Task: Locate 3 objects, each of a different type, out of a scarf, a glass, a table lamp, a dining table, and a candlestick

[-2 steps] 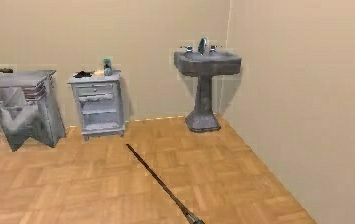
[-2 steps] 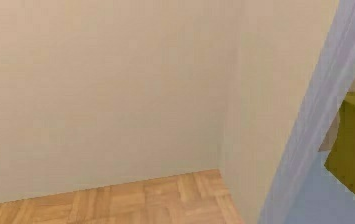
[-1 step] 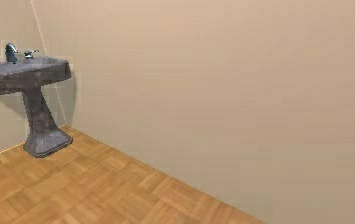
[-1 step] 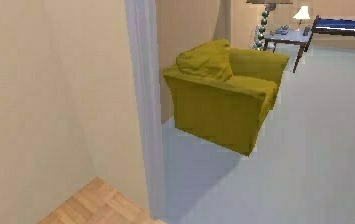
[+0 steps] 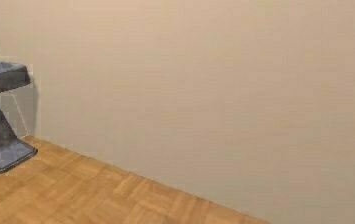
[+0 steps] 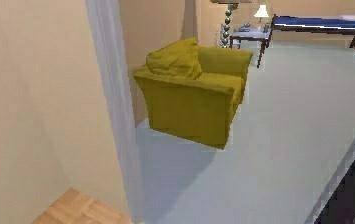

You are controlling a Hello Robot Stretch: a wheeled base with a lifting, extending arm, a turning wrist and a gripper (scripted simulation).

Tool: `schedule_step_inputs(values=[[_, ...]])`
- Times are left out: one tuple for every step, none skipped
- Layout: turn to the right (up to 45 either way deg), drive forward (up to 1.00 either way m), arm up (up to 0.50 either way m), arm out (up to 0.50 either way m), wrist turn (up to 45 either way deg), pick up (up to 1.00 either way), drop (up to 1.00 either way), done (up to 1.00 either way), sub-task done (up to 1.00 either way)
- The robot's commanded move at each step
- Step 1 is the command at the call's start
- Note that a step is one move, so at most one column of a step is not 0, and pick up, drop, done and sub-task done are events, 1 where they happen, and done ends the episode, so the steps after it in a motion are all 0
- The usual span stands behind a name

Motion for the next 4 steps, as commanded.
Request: schedule_step_inputs(values=[[3.0,0.00,0.00,0.00,0.0,0.00,0.00,0.00,0.00],[0.0,0.30,0.00,0.00,0.0,0.00,0.00,0.00,0.00],[-45.0,0.00,0.00,0.00,0.0,0.00,0.00,0.00,0.00],[-42.0,0.00,0.00,0.00,0.0,0.00,0.00,0.00,0.00]])
